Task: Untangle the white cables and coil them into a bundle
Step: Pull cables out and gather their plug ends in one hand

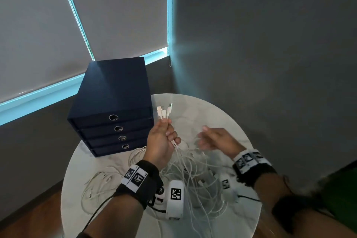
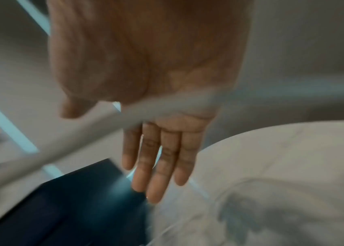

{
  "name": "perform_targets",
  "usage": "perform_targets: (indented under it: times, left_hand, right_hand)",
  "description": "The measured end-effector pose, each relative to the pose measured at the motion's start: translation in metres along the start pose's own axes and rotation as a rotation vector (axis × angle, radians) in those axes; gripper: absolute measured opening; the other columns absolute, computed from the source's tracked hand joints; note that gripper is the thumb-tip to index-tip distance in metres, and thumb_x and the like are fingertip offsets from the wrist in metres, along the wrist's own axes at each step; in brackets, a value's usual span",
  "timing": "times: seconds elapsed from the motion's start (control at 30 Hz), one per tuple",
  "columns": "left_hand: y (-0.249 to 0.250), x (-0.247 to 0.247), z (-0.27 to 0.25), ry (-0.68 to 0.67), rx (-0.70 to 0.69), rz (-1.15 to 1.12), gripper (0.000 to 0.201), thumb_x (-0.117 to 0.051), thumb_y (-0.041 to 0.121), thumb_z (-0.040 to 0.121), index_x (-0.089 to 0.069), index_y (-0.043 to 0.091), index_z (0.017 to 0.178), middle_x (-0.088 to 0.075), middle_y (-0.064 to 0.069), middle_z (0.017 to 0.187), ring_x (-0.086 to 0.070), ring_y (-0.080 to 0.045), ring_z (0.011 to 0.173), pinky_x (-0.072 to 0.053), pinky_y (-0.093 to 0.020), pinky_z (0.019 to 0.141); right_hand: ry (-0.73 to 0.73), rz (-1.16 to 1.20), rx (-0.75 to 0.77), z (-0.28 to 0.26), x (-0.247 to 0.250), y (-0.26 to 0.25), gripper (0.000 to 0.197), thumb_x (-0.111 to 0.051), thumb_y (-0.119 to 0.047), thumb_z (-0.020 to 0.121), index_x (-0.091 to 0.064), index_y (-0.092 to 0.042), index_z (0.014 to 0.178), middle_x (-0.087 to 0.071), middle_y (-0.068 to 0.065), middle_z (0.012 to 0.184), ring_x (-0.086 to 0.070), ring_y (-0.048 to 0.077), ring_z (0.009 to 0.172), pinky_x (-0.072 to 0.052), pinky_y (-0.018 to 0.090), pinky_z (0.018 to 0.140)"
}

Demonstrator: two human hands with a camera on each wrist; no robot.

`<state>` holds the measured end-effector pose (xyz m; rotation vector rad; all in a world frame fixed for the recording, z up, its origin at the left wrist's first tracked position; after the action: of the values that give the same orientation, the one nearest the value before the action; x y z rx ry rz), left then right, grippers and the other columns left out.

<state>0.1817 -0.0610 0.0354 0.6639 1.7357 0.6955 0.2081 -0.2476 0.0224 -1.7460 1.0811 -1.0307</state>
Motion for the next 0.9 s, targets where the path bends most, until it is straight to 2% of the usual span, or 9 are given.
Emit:
perform_targets:
  times: [0.1,0.2,0.3,0.43,0.53,0.7,0.77,0.83,0.9]
  left_hand:
    - [0.0,0.006,0.002,0.029,-0.002,-0.039,0.026,-0.039,0.022,0.108,-0.054,0.014,0.089,-0.031,0.005,0.057,-0.034,-0.009,0.049,-0.039,-0.027,0.053]
    - [0.023,0.017,0.002,0.037,-0.06,-0.08,0.027,-0.038,0.021,0.108,-0.053,0.013,0.088,-0.031,0.005,0.056,-0.034,-0.009,0.047,-0.041,-0.024,0.049]
    - [0.051,0.035,0.003,0.058,-0.118,-0.089,0.028,-0.036,0.02,0.109,-0.053,0.014,0.087,-0.033,0.006,0.054,-0.031,-0.007,0.045,-0.035,-0.021,0.046]
    - [0.065,0.057,0.01,0.104,-0.123,-0.101,0.03,-0.034,0.017,0.108,-0.052,0.015,0.085,-0.033,0.007,0.05,-0.029,-0.006,0.041,-0.03,-0.02,0.041]
    - [0.062,0.06,0.011,0.117,-0.112,-0.114,0.031,-0.033,0.016,0.108,-0.053,0.014,0.084,-0.031,0.007,0.049,-0.028,-0.005,0.04,-0.027,-0.019,0.039]
    - [0.067,0.075,0.017,0.156,-0.102,-0.165,0.029,-0.034,0.015,0.107,-0.051,0.015,0.083,-0.03,0.008,0.05,-0.025,-0.006,0.04,-0.023,-0.018,0.037]
    - [0.069,0.082,0.019,0.156,-0.088,-0.2,0.027,-0.036,0.015,0.105,-0.051,0.016,0.083,-0.029,0.008,0.049,-0.023,-0.006,0.039,-0.022,-0.019,0.036]
    - [0.066,0.084,0.02,0.149,-0.07,-0.205,0.027,-0.036,0.015,0.105,-0.05,0.016,0.083,-0.028,0.008,0.049,-0.022,-0.006,0.039,-0.021,-0.019,0.035]
    - [0.058,0.079,0.018,0.137,-0.066,-0.178,0.027,-0.036,0.015,0.105,-0.051,0.016,0.083,-0.028,0.008,0.049,-0.022,-0.006,0.039,-0.021,-0.019,0.036]
  right_hand:
    - [-0.346,0.049,0.162,-0.015,-0.09,-0.03,0.023,-0.07,-0.025,0.087,-0.069,-0.006,0.099,-0.07,0.016,0.089,-0.066,0.029,0.08,-0.056,0.032,0.071]
    - [-0.477,-0.03,0.102,-0.018,-0.124,-0.013,0.016,-0.068,-0.013,0.089,-0.062,0.001,0.087,-0.057,0.01,0.061,-0.057,0.024,0.052,-0.05,0.029,0.052]
    - [-0.379,-0.261,0.066,-0.011,-0.109,0.01,0.027,-0.061,-0.033,0.095,-0.058,-0.016,0.073,-0.048,-0.003,0.052,-0.044,0.008,0.043,-0.039,0.024,0.047]
    - [-0.226,-0.624,0.035,0.0,-0.06,0.047,0.044,-0.053,-0.059,0.092,-0.067,-0.018,0.084,-0.062,-0.006,0.072,-0.057,0.008,0.065,-0.044,0.026,0.067]
    - [-0.161,-0.673,-0.026,0.006,-0.021,0.071,0.045,-0.054,-0.06,0.09,-0.066,-0.018,0.082,-0.063,-0.003,0.076,-0.057,0.01,0.068,-0.044,0.028,0.07]
    - [0.021,-0.861,-0.104,0.011,0.076,0.105,0.043,-0.054,-0.049,0.095,-0.055,-0.024,0.059,-0.056,-0.004,0.066,-0.058,0.019,0.075,-0.039,0.029,0.069]
    - [0.127,-0.848,-0.16,0.006,0.12,0.116,0.039,-0.056,-0.039,0.097,-0.064,-0.019,0.064,-0.056,0.0,0.064,-0.063,0.026,0.081,-0.037,0.028,0.067]
    - [0.229,-0.842,-0.214,0.003,0.156,0.126,0.038,-0.056,-0.041,0.097,-0.075,-0.012,0.081,-0.068,0.011,0.077,-0.067,0.03,0.088,-0.046,0.03,0.072]
    - [0.324,-0.887,-0.234,0.001,0.179,0.126,0.035,-0.054,-0.051,0.094,-0.076,-0.024,0.097,-0.074,0.01,0.094,-0.069,0.029,0.095,-0.053,0.035,0.083]
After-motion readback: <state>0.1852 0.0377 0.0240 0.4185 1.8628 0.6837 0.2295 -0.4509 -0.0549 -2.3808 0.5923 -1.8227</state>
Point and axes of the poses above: each hand's wrist, its own z-axis towards the middle knuckle, its own x-axis out of the back of the hand, y = z × x, the point moved 10 cm from there along z, towards the middle knuckle
